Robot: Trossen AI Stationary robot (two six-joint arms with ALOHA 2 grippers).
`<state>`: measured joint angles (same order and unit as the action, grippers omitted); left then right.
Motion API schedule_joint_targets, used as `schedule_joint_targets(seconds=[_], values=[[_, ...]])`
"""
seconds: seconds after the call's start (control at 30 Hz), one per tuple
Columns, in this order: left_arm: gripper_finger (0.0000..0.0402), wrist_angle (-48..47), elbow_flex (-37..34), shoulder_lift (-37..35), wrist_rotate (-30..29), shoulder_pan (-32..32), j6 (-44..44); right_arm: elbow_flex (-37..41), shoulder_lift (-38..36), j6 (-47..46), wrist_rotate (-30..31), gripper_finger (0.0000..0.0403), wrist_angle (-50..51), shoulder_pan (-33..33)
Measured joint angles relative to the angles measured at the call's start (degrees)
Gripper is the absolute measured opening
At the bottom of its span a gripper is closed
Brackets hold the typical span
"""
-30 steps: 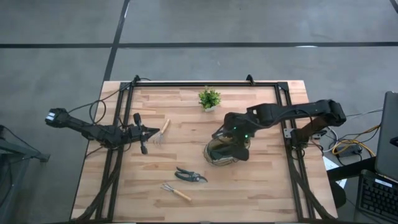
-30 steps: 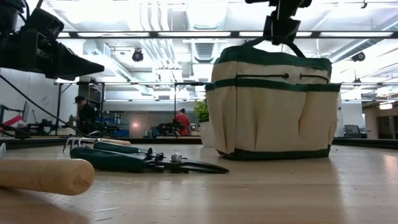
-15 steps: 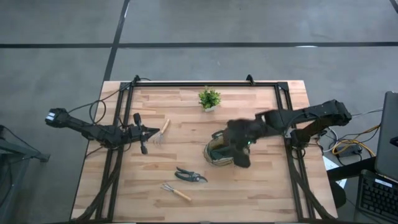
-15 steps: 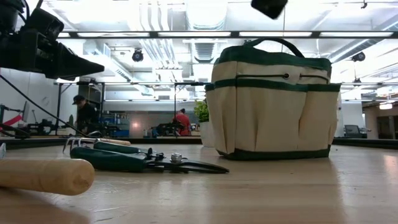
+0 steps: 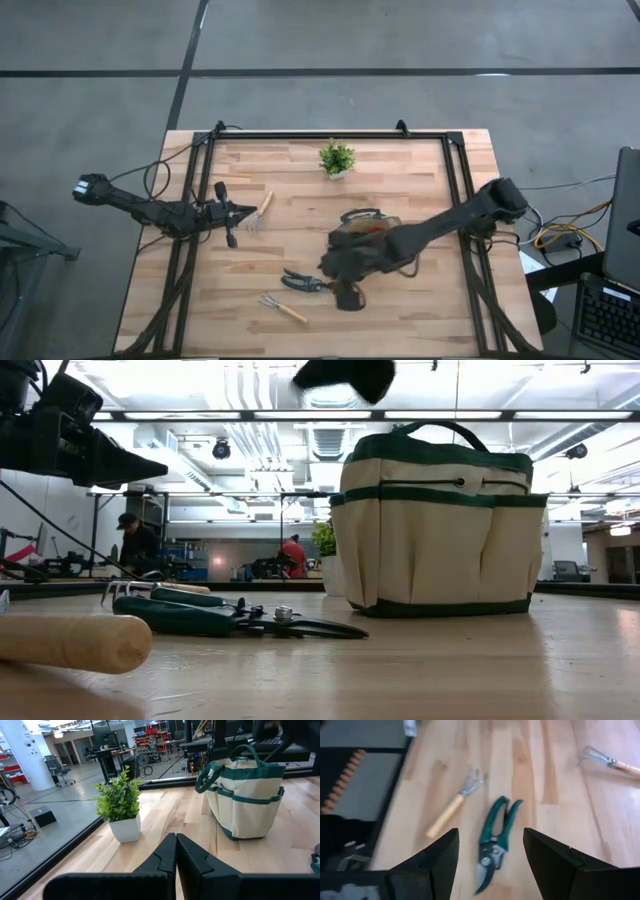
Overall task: Pick & Place Garden tools in Gardening bag
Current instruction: Put the shear scissors into the side pocket of the gardening bag
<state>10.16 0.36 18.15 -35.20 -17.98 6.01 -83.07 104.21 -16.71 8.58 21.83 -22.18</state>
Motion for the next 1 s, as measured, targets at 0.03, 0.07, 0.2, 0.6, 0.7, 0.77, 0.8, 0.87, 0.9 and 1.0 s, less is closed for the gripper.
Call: schedule_joint_targets(seconds=[0.03, 0.07, 0.2, 0.6, 0.7, 0.77, 0.8, 0.87, 0.9, 1.0], values=[[0.0012, 0.0, 0.0, 0.0, 0.0, 0.0, 0.0, -1.0, 1.7, -0.1, 0.8, 0.0215, 0.1, 0.0], [0.0012, 0.0, 0.0, 0.0, 0.0, 0.0, 0.0, -2.1, 3.4, -0.1, 1.2, 0.0215, 0.1, 0.0], [0.0012, 0.0, 0.0, 0.0, 0.0, 0.0, 0.0, -7.2, 10.1, -0.2, 2.7, 0.0215, 0.6, -0.1], [0.0012, -0.1, 0.0, 0.0, 0.0, 0.0, 0.0, -32.6, 29.3, -1.7, 6.6, 0.0215, 21.2, 0.4], [0.0012, -0.1, 0.0, 0.0, 0.0, 0.0, 0.0, -38.3, 33.5, -0.5, 6.6, 0.0215, 23.4, 0.5], [0.0012, -0.2, 0.0, 0.0, 0.0, 0.0, 0.0, -41.5, 35.8, 0.0, 6.4, 0.0214, 25.0, 0.6], [0.0012, -0.3, 0.0, 0.0, 0.0, 0.0, 0.0, -43.1, 36.7, 0.1, 6.4, 0.0214, 25.8, 0.6], [0.0012, -0.3, 0.0, 0.0, 0.0, 0.0, 0.0, -45.2, 38.1, 0.0, 6.2, 0.0210, 27.7, 0.7], [0.0012, -0.3, 0.0, 0.0, 0.0, 0.0, 0.0, -46.0, 38.6, -0.1, 6.3, 0.0207, 28.2, 0.9], [0.0012, -0.6, 0.0, 0.1, 0.0, 0.0, 0.0, -47.4, 39.4, -0.2, 7.5, 0.0194, 29.0, 1.5]])
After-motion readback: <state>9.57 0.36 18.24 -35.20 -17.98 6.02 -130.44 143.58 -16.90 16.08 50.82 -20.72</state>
